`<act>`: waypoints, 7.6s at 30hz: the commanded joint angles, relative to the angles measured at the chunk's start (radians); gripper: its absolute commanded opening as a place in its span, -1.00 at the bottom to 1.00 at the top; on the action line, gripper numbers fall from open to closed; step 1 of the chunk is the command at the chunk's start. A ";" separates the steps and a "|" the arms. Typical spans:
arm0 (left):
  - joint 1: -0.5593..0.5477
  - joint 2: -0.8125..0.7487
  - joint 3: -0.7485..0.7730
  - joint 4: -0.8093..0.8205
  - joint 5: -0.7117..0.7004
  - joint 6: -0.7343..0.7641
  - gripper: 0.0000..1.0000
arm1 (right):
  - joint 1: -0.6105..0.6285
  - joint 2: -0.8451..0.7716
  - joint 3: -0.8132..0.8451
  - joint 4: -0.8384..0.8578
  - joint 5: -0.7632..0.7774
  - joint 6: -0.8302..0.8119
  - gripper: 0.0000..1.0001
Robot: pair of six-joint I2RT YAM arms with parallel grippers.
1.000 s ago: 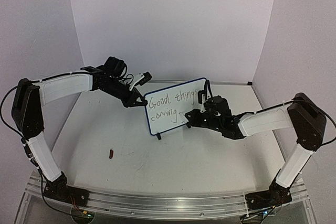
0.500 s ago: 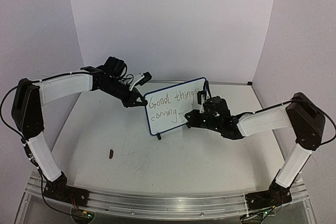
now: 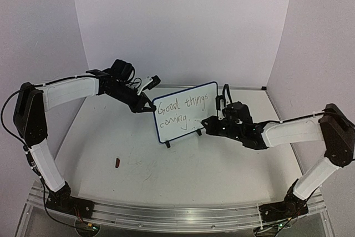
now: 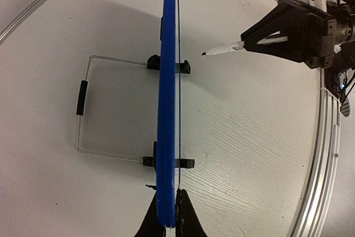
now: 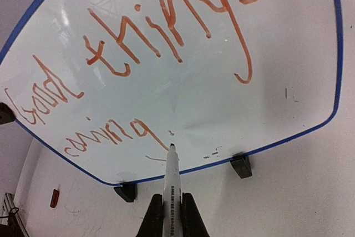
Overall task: Write a sentence on the whiteboard
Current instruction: Write a sentence on the whiteboard, then move the pen cap to the center of the board, then pick up the pen cap from the center of the board, then insert the whiteboard marker without the cap into the pen cap.
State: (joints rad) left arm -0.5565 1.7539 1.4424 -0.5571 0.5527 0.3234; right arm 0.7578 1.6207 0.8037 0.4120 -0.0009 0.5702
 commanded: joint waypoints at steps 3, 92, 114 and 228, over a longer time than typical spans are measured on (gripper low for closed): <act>-0.004 0.050 0.016 -0.124 -0.036 -0.034 -1.00 | -0.003 -0.308 -0.079 -0.185 0.151 -0.043 -1.00; 0.084 -0.565 -0.953 0.268 -0.231 -1.072 0.56 | -0.077 -0.813 -0.278 -0.521 -0.012 0.216 -1.00; -0.001 -0.394 -0.952 0.399 -0.170 -1.117 0.56 | -0.077 -0.915 -0.317 -0.535 -0.001 0.174 -1.00; -0.765 -0.322 -0.418 0.268 -0.220 -0.511 -1.00 | 0.075 -0.504 -0.111 -0.476 -0.972 0.192 -1.00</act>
State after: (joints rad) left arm -1.3171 1.4278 0.9958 -0.3449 0.3237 -0.2008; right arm 0.8182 1.1002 0.7057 -0.1216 -0.9078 0.7526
